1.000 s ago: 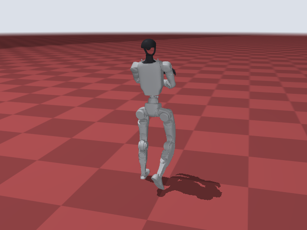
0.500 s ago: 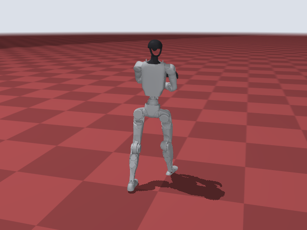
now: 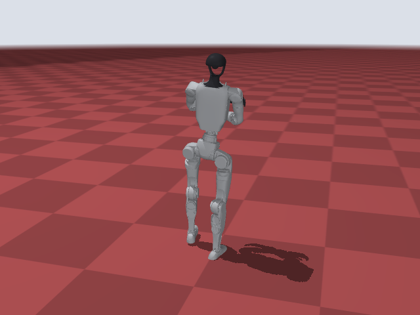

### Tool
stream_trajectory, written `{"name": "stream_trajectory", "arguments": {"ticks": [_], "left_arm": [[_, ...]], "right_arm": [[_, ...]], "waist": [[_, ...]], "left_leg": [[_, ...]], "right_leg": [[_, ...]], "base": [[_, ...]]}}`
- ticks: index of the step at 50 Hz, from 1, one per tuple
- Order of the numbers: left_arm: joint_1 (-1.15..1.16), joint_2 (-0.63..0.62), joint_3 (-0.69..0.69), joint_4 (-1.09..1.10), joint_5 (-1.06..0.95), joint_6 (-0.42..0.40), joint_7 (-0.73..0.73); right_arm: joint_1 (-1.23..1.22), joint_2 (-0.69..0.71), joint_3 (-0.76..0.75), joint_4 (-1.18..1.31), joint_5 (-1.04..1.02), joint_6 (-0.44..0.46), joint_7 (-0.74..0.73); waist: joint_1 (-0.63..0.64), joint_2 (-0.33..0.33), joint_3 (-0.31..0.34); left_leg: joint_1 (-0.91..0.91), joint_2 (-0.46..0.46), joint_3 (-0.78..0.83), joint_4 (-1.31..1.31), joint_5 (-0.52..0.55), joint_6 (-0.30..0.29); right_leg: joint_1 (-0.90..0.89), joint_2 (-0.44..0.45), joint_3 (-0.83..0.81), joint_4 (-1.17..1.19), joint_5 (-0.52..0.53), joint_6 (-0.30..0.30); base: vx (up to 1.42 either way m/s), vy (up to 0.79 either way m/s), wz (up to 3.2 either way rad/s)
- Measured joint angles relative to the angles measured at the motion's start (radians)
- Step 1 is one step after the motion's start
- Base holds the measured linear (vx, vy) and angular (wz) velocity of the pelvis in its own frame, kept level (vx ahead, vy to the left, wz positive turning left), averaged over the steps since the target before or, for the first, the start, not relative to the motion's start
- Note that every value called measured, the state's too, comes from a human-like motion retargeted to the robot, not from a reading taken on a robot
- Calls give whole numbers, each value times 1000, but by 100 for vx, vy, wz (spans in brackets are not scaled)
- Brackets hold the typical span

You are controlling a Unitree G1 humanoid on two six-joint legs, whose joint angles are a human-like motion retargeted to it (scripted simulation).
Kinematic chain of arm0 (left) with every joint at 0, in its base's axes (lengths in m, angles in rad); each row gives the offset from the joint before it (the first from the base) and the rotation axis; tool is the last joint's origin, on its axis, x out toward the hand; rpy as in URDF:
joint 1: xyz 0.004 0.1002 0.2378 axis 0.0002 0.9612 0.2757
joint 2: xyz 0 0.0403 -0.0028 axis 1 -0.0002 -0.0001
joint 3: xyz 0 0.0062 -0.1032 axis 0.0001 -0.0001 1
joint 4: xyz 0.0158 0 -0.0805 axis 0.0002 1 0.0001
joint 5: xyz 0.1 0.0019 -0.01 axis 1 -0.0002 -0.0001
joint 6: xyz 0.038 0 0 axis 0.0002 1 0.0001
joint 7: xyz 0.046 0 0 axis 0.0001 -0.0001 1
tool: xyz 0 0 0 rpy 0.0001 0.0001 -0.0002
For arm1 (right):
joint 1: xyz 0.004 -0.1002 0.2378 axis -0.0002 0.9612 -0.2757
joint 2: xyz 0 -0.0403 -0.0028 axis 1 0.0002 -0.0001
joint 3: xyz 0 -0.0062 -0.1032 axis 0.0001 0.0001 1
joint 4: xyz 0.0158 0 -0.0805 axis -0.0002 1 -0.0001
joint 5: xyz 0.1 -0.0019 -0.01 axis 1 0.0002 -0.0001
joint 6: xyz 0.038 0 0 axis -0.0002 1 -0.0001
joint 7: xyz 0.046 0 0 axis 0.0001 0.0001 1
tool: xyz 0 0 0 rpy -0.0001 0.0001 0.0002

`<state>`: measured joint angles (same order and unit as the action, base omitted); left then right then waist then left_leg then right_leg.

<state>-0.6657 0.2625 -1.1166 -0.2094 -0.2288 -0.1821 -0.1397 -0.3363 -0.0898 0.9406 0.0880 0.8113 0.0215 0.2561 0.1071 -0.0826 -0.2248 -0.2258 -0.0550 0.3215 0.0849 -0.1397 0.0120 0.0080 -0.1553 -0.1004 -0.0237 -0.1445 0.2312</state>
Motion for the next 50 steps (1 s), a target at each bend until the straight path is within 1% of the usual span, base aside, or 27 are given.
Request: {"name": "stream_trajectory", "arguments": {"ticks": [2,4,6,8,10,12,15,18,20,22,25,27,28,30,31,33,35,37,39,40,42,45,48,50], "left_arm": [[-2,-2,3,0,-3,-5,-6],[-2,-4,5,0,0,-11,-15],[-2,-4,7,1,6,-16,-25],[-4,-3,7,1,11,-19,-32],[-6,-2,8,2,13,-19,-37],[-8,0,8,2,10,-13,-41],[-7,2,8,2,-1,0,-51],[1,2,9,3,-10,6,-69],[12,0,9,3,-10,4,-84],[24,-3,6,4,-1,-2,-95],[32,-7,1,4,14,-4,-89],[30,-8,-3,1,18,2,-73],[28,-8,-3,-1,20,5,-66],[28,-14,-7,-3,7,1,-51],[21,-12,-1,-3,27,7,-37],[11,-11,6,-3,52,11,-18],[6,-14,6,-2,58,9,-11],[4,-17,6,0,56,5,-8],[2,-21,6,2,46,2,-4],[0,-23,6,2,38,1,-1],[-8,-25,3,2,22,5,15],[-19,-21,-7,4,22,1,36],[-10,-20,-18,8,47,-25,32],[-4,-18,-19,11,62,-38,24]], "right_arm": [[-1,-3,0,0,1,-10,3],[-5,-4,2,0,3,-20,7],[-9,-3,3,1,5,-28,9],[-13,-2,3,2,6,-31,11],[-14,1,0,3,8,-31,10],[-13,5,-4,6,9,-27,9],[-4,14,-10,12,11,-22,8],[8,21,-13,16,15,-21,15],[16,23,-13,16,15,-22,26],[20,20,-11,12,6,-26,43],[13,8,-11,1,-4,-24,52],[3,-4,-13,-9,0,-18,44],[-2,-11,-14,-14,4,-16,41],[-5,-29,-18,-26,13,-17,35],[-15,-31,-16,-27,1,-11,32],[-28,-36,-15,-29,-5,-6,28],[-31,-42,-14,-31,1,-11,27],[-31,-47,-13,-32,6,-15,24],[-32,-52,-14,-33,11,-16,19],[-32,-54,-15,-33,14,-14,14],[-39,-55,-18,-33,12,-4,-2],[-56,-48,-20,-37,-20,9,-13],[-57,-38,-15,-40,-64,0,12],[-55,-32,-12,-39,-79,-9,27]], "waist": [[6,25,15],[12,40,30],[20,43,42],[34,38,51],[50,27,54],[68,14,52],[87,-7,39],[83,-22,19],[71,-25,4],[56,-20,-16],[28,-14,-53],[7,-13,-65],[-3,-11,-68],[-22,-6,-76],[-36,-3,-63],[-61,1,-45],[-86,1,-35],[-113,-5,-25],[-143,-20,-14],[-159,-31,-7],[-190,-60,19],[-218,-92,63],[-222,-93,79],[-217,-84,76]], "left_leg": [[-9,20,35,-94,47,-36],[-25,33,72,-156,67,-72],[-54,43,106,-172,52,-102],[-81,48,130,-172,22,-119],[-94,50,139,-172,-2,-120],[-92,50,130,-172,-2,-109],[-70,51,100,-172,37,-91],[-26,56,68,-172,76,-87],[12,64,48,-172,76,-88],[48,82,27,-172,54,-89],[72,105,-7,-167,12,-84],[83,112,-29,-150,-18,-80],[89,113,-40,-142,-32,-78],[103,116,-63,-126,-56,-77],[111,115,-73,-119,-70,-77],[129,110,-96,-106,-94,-77],[148,100,-123,-94,-116,-76],[168,83,-153,-82,-138,-77],[192,54,-187,-70,-160,-79],[206,36,-205,-63,-171,-79],[247,-3,-244,-53,-196,-76],[323,-34,-287,-47,-235,-69],[383,-27,-302,-50,-262,-67],[412,-9,-297,-54,-277,-78]], "right_leg": [[40,31,6,6,-30,-17],[79,51,12,12,-58,-35],[116,60,18,17,-83,-50],[146,63,26,22,-102,-61],[171,63,36,29,-116,-68],[191,63,49,40,-124,-75],[215,66,69,70,-118,-87],[225,73,87,138,-62,-98],[213,84,92,222,16,-104],[156,101,86,370,125,-105],[-9,118,60,663,263,-96],[-115,114,33,818,294,-104],[-163,109,18,876,292,-114],[-241,95,-17,938,262,-141],[-269,85,-38,939,230,-156],[-313,63,-81,903,166,-183],[-332,45,-125,801,114,-202],[-328,34,-159,639,93,-205],[-307,28,-169,438,115,-194],[-292,25,-166,330,140,-184],[-256,14,-132,128,226,-144],[-236,5,-69,-64,341,-60],[-296,8,-85,-64,313,18],[-326,24,-150,-64,268,31]], "base": [[50,1,-41],[52,2,-36],[53,4,-36],[56,5,-40],[58,7,-44],[61,10,-45],[65,13,-36],[68,18,-11],[70,21,8],[66,22,16],[59,20,27],[53,18,40],[51,16,47],[50,15,54],[48,13,59],[47,11,68],[46,8,82],[46,5,94],[47,2,107],[48,-1,116],[50,-4,113],[51,-7,73],[51,-10,25],[52,-18,-1]]}}
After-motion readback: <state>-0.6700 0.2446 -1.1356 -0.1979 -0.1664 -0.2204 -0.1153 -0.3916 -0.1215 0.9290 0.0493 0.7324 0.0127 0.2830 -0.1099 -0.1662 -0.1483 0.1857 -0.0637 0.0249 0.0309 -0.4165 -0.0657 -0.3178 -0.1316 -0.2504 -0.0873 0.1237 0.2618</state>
